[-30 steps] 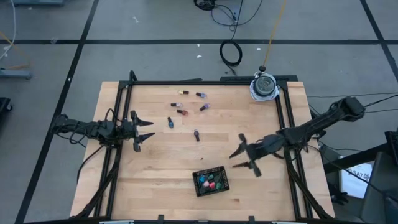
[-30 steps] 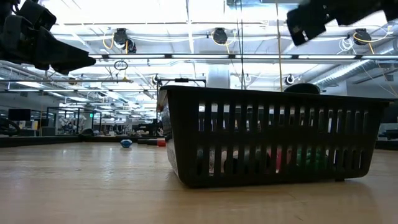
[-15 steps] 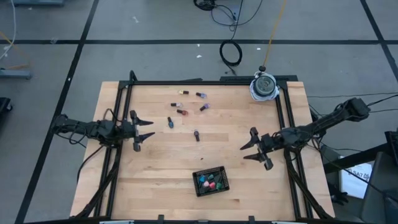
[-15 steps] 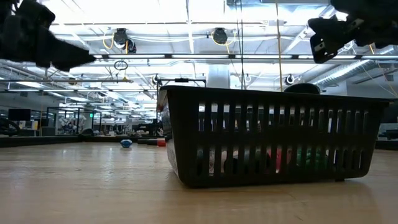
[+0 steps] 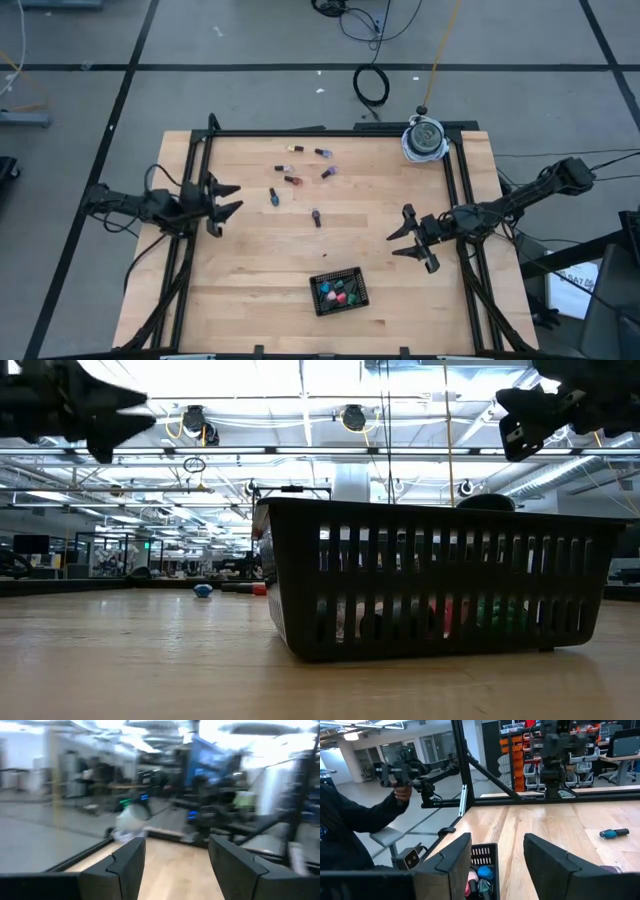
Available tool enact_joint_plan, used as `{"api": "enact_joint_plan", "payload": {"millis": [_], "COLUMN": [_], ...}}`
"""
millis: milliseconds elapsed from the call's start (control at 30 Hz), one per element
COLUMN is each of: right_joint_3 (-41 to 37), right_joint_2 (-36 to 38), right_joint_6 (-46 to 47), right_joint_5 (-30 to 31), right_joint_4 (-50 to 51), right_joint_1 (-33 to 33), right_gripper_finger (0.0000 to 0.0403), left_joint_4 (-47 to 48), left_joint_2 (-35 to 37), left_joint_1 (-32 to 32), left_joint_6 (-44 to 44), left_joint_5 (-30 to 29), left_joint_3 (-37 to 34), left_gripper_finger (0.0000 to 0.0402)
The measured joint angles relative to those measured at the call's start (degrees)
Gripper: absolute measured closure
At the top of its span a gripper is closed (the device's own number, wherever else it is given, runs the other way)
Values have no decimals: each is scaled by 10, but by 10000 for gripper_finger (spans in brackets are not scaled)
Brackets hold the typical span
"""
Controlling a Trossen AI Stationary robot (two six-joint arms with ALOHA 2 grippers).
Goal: Pick & Place Nail Polish
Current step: Put the dark blue nail polish bottle into the black bin
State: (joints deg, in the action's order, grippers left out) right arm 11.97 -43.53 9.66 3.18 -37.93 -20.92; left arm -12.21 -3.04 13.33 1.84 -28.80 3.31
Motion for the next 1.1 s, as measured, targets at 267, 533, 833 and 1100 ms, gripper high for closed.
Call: {"api": "enact_joint_plan", "payload": {"millis": [267, 533, 833, 1100], "right_joint_3": [0, 0, 0, 0], "right_joint_2": [1, 1, 1, 1], "right_joint_6": [-52, -78, -124, -102], "right_joint_5": [69, 105, 101, 70], "right_joint_4": [-20, -26, -17, 15], "right_joint_1": [28, 83, 93, 92], "right_gripper_finger": [234, 234, 234, 234], "left_joint_4": [143, 266, 418, 400], "left_joint_2": [-204, -568, -810, -882], "left_joint_1": [-56, -155, -226, -283], "left_joint_6": [209, 369, 514, 618], "left_joint_5": [-134, 9, 66, 97], "left_joint_3": [104, 283, 417, 427], "left_gripper_finger": [188, 188, 188, 188]}}
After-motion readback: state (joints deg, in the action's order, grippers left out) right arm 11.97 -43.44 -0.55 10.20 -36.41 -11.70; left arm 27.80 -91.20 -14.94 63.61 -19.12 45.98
